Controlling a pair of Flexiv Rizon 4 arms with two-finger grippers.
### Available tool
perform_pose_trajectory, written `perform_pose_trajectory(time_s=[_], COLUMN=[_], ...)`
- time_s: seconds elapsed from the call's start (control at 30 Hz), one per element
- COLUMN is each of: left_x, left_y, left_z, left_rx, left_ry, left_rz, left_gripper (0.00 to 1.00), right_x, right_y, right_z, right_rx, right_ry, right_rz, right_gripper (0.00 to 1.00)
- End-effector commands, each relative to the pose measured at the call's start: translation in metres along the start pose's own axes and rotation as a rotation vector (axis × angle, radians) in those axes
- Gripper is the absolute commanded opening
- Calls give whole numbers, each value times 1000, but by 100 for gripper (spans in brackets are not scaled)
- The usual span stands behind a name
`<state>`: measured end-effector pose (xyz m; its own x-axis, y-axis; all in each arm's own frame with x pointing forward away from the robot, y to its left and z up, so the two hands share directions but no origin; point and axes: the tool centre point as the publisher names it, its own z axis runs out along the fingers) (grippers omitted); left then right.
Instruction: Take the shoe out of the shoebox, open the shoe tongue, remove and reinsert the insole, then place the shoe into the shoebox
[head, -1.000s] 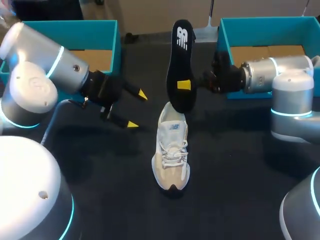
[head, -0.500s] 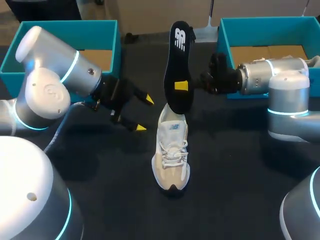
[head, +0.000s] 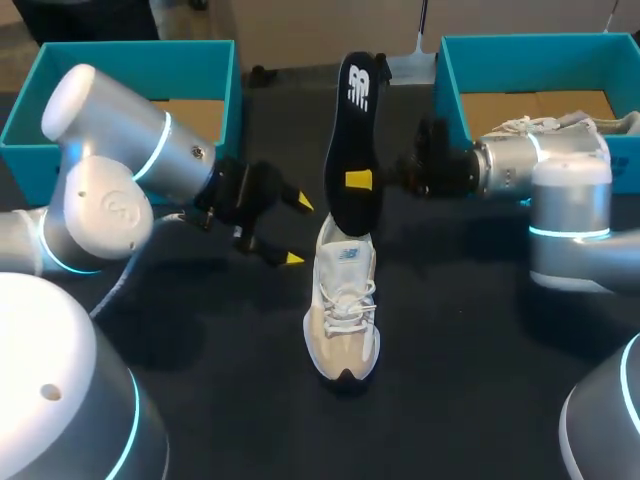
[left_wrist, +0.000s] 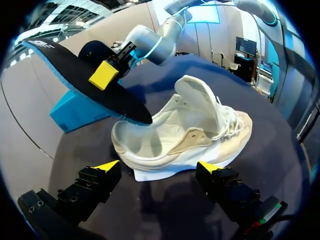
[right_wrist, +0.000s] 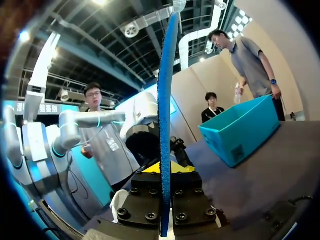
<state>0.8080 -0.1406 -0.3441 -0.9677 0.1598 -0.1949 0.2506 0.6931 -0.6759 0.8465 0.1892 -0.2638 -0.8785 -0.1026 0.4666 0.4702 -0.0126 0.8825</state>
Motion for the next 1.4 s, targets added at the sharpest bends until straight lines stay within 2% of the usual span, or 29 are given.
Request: perform_pose_trajectory(time_s=[0.03, 0.97, 1.1, 1.4], left_x=[-1, -3, -3, -3], left_y=[2, 5, 5, 5], left_z=[5, 15, 15, 15], left_rx=[1, 8, 8, 8], left_ry=[-6, -25, -25, -25], left_rz=[-8, -61, -61, -61], left_gripper=[100, 100, 100, 100], right_x=[-2, -7, -10, -11], right_y=[-6, -15, -19, -30], right_z=[7, 12, 14, 15], right_rx=[-15, -43, -2, -3], right_ry=[-5, -9, -12, -23], right_rz=[0, 13, 15, 23], right_gripper=[0, 0, 0, 0])
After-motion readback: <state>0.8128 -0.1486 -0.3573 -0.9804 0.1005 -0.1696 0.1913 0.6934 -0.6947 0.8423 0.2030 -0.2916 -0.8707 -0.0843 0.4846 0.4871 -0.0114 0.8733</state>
